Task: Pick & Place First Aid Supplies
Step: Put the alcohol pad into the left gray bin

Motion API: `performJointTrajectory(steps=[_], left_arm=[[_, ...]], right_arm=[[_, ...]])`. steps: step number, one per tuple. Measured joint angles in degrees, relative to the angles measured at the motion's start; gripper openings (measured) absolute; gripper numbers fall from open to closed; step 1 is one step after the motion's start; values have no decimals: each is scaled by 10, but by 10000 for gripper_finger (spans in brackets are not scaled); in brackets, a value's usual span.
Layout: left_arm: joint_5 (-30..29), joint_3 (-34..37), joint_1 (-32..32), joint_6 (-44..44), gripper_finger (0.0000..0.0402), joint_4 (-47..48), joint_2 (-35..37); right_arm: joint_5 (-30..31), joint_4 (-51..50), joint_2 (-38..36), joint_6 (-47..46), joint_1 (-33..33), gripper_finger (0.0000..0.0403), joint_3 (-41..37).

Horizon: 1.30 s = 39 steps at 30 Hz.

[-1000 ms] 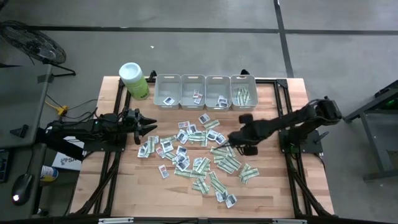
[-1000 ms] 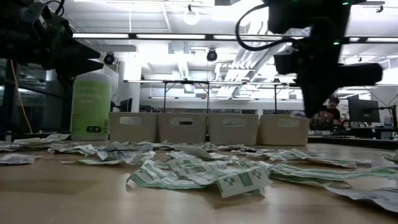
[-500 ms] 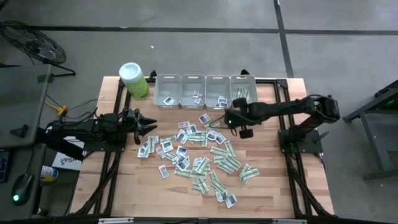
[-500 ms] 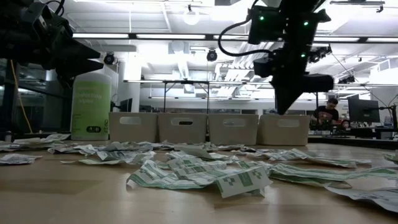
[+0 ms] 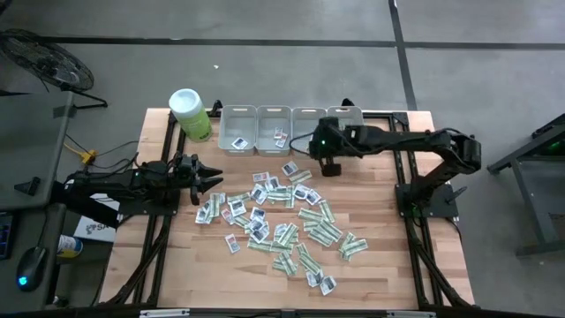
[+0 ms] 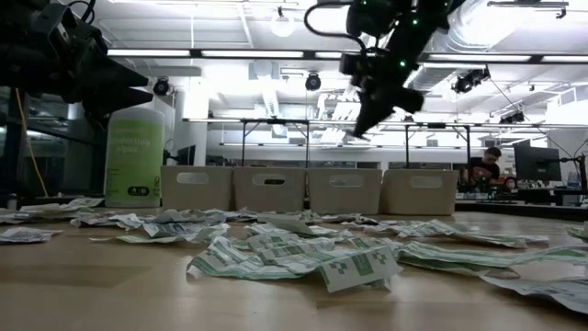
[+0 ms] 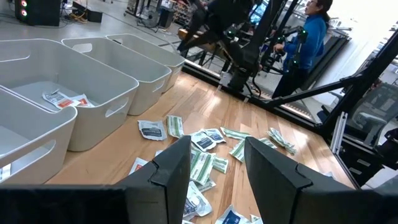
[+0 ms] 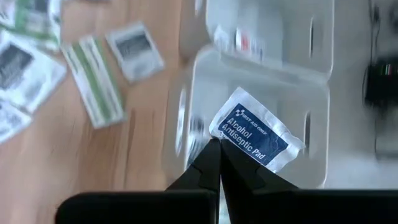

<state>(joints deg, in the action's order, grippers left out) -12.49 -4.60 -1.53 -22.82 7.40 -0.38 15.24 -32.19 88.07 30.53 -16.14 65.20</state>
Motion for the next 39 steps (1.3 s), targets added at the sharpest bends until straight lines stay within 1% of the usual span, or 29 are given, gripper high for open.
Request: performJointTrajectory(steps=[2,4,7,11,16,19,23,26,32,36,39], left_arm=[[0,0,0,0,150,0,0],[0,0,0,0,150,0,0],[0,0,0,0,150,0,0],[0,0,0,0,150,0,0],[0,0,0,0,150,0,0],[0,0,0,0,150,0,0],[0,0,0,0,150,0,0],[0,0,0,0,150,0,0],[0,0,0,0,150,0,0],[0,0,0,0,150,0,0],[0,0,0,0,150,0,0]], right_arm=[[-37,45,0,43,-11,0,-3],[-91,99,3,85,-26,0,-7],[-156,182,14,117,-50,0,-8],[-218,282,38,111,-76,0,-8],[-282,370,82,76,-90,0,-6],[-294,381,114,70,-90,0,23],[-307,379,166,56,-86,0,87],[-327,353,211,54,-86,0,156],[-328,276,311,61,-86,0,305],[-328,258,376,68,-86,0,387],[-329,255,424,47,-86,0,441]])
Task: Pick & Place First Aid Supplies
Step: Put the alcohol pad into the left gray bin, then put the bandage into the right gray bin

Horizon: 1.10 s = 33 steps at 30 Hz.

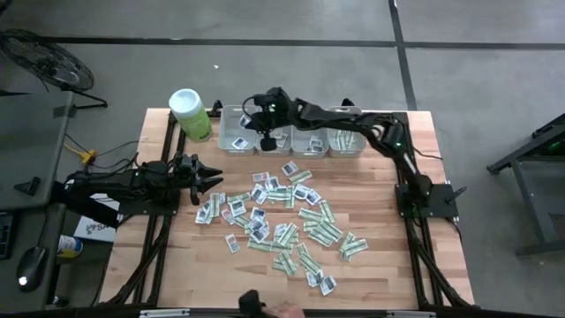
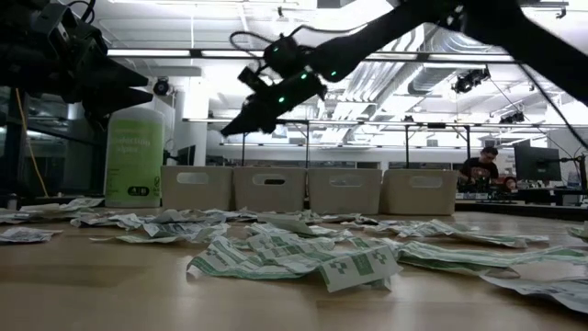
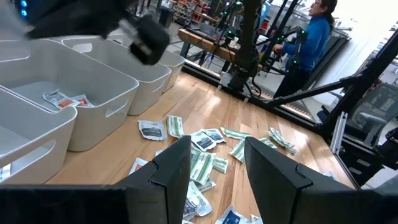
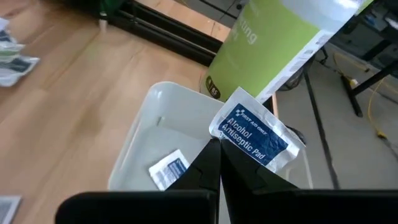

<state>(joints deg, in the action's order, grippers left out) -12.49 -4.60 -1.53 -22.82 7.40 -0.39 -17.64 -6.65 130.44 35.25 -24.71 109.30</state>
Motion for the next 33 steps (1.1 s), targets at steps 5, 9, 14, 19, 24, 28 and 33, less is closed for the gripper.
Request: performJointTrajectory(steps=[5,9,14,19,24,28,33], left_arm=[[0,0,0,0,150,0,0],[0,0,0,0,150,0,0],[0,0,0,0,150,0,0],[0,0,0,0,150,0,0],[0,0,0,0,150,0,0],[0,0,0,0,150,0,0],[0,0,0,0,150,0,0]], right_arm=[[-27,-4,58,-33,0,0,60],[9,-7,64,-29,6,0,66],[15,-15,63,-17,8,0,65],[39,-40,63,32,7,10,65],[53,-76,63,55,7,51,65],[83,-87,62,57,7,95,65],[143,-160,60,32,8,139,125]])
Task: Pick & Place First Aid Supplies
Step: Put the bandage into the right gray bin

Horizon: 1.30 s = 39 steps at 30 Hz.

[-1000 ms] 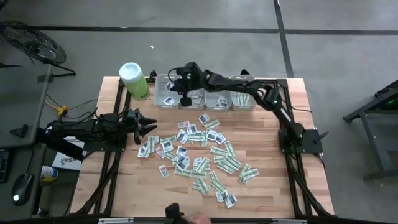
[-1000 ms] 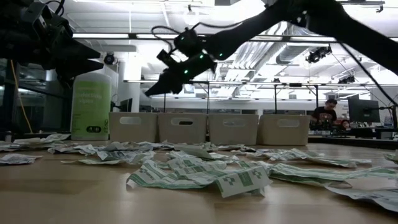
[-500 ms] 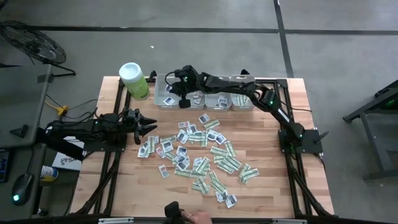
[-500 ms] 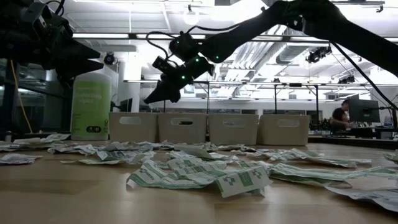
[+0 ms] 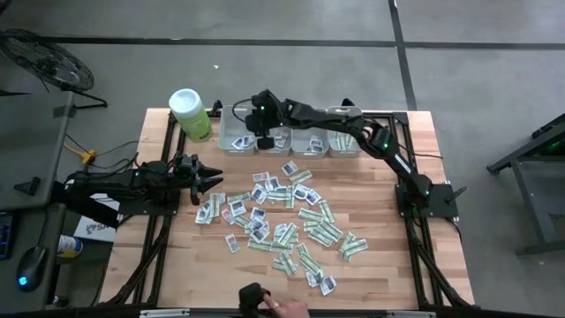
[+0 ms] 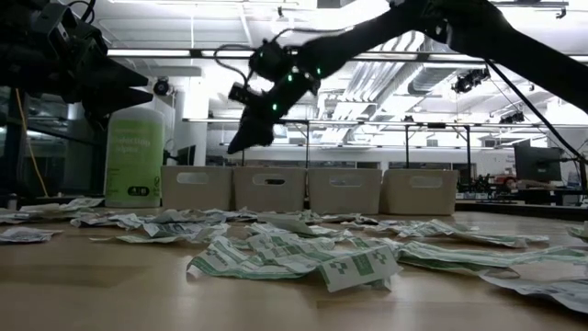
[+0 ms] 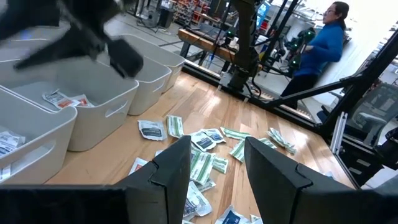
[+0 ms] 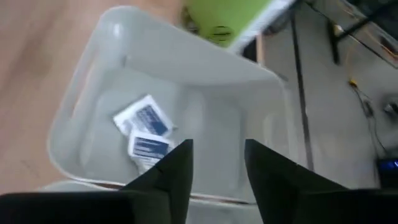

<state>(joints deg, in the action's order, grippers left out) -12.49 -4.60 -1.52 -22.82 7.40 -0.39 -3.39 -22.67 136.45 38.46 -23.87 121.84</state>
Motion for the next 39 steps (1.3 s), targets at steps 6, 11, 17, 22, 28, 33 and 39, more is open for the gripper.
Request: performJointTrajectory(steps=[6,11,17,22,28,33,39], left_arm=[[0,0,0,0,150,0,0],[0,0,0,0,150,0,0],[0,0,0,0,150,0,0],[0,0,0,0,150,0,0],[0,0,0,0,150,0,0],[0,0,0,0,150,0,0],[0,0,0,0,150,0,0]], right_arm=[[24,-181,-2,-56,0,150,106],[25,-303,-30,-81,1,141,100],[28,-446,-59,-155,4,135,94],[13,-551,-61,-230,19,134,87],[5,-624,-65,-346,49,134,33],[-13,-610,-66,-427,79,134,-44],[39,-588,-66,-548,105,133,-100]])
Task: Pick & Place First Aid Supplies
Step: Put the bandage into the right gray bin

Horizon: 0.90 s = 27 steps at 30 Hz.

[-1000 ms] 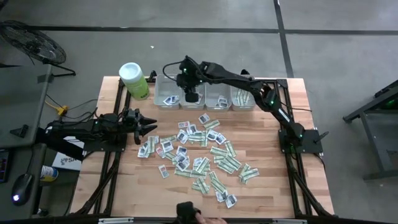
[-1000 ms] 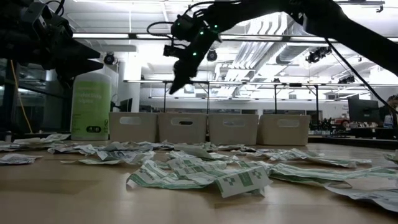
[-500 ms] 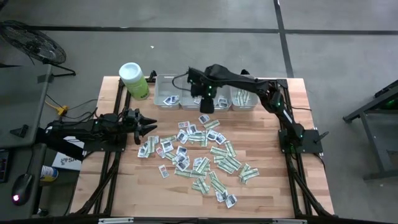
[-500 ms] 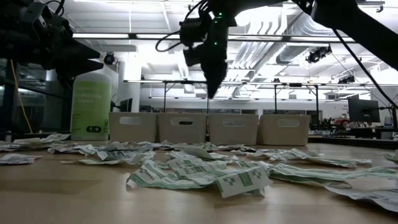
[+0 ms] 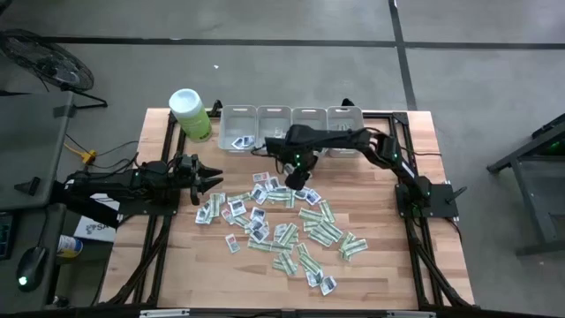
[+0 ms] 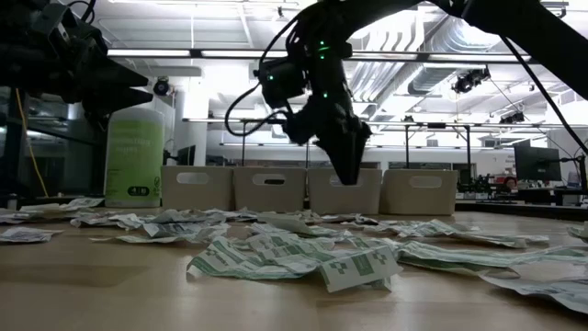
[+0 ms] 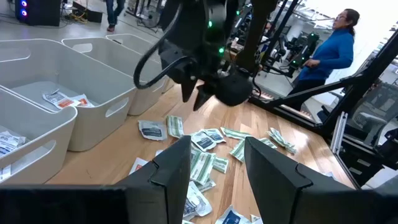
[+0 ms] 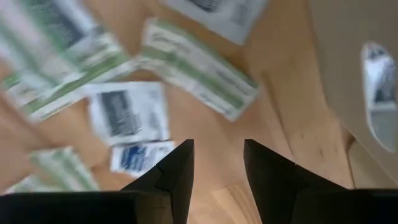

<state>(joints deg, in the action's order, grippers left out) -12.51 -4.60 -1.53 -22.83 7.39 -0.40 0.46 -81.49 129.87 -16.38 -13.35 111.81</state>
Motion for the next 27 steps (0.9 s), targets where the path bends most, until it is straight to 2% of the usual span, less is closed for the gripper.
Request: performJointTrajectory(steps=[4,9,15,18,20,24,27], left_arm=[[0,0,0,0,150,0,0],[0,0,0,0,150,0,0],[0,0,0,0,150,0,0],[0,0,0,0,150,0,0],[0,0,0,0,150,0,0],[0,0,0,0,150,0,0],[0,0,0,0,150,0,0]], right_arm=[[33,33,0,-47,8,133,-15],[24,91,0,-67,21,133,-33],[84,77,-19,-102,43,133,-63],[163,53,-59,-159,61,133,-94],[190,54,-97,-196,77,133,-127],[166,93,-186,-256,113,133,-223],[130,161,-252,-289,138,133,-312]])
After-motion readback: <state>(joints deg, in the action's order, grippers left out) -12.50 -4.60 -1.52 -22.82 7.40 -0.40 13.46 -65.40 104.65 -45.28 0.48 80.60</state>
